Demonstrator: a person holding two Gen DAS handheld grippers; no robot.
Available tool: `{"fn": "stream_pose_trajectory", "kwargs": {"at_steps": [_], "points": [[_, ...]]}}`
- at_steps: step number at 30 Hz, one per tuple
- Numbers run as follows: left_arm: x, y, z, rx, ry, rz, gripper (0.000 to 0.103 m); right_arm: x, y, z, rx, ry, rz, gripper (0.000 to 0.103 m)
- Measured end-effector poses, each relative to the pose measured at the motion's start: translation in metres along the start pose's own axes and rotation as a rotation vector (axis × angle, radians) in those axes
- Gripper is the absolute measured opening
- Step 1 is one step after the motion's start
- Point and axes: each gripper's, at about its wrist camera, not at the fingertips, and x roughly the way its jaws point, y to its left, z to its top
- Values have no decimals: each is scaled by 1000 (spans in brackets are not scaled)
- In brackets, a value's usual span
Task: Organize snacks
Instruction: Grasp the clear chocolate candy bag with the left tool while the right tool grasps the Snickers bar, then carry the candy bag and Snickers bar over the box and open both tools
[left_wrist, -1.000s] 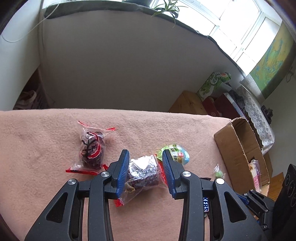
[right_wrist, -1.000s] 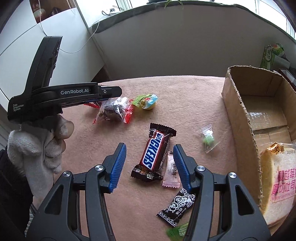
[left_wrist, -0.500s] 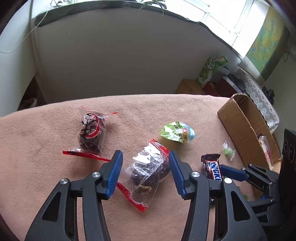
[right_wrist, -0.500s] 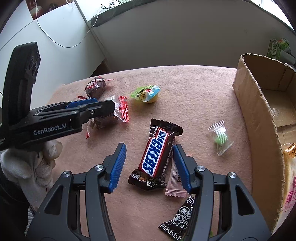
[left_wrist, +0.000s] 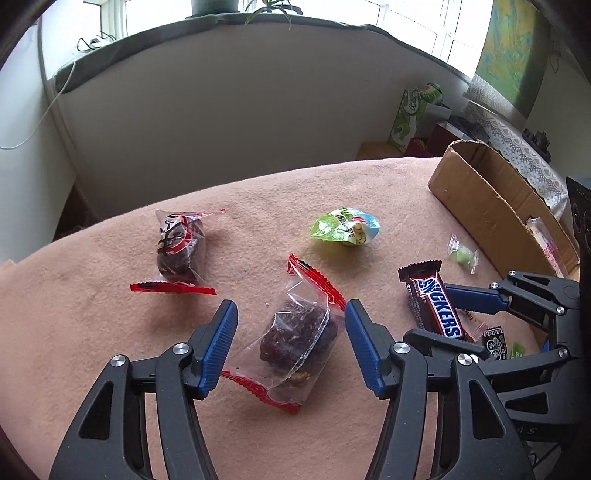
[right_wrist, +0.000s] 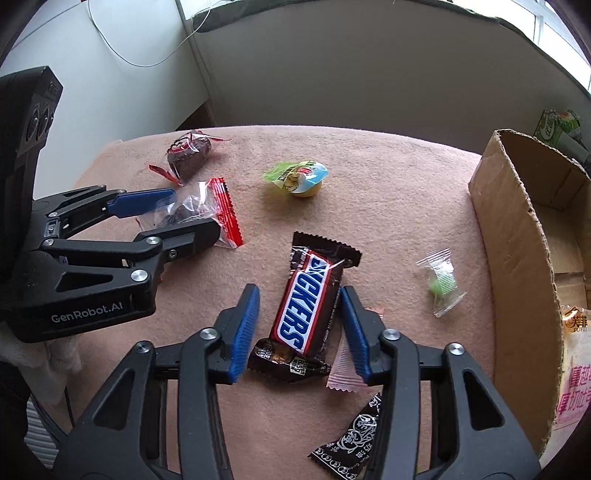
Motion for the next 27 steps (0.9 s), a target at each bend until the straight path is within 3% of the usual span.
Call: {"fn": "stream_pose_trajectory", "kwargs": {"at_steps": [1,6,16,27], "points": [[0,1,-2,3,-3,4,58,0,-1,-1,-1,-2,-10,34],[-1,3,-9,-27,-9,10,39,0,-3,-2,7,-10,-6,31],[-17,27,-22,-174,-38,-36,36,-14,2,-9,7,-47,8,31],[-57,16,-16,-186,-127,-81,35,-59,5,-13,-9,-124,-8,31]]}}
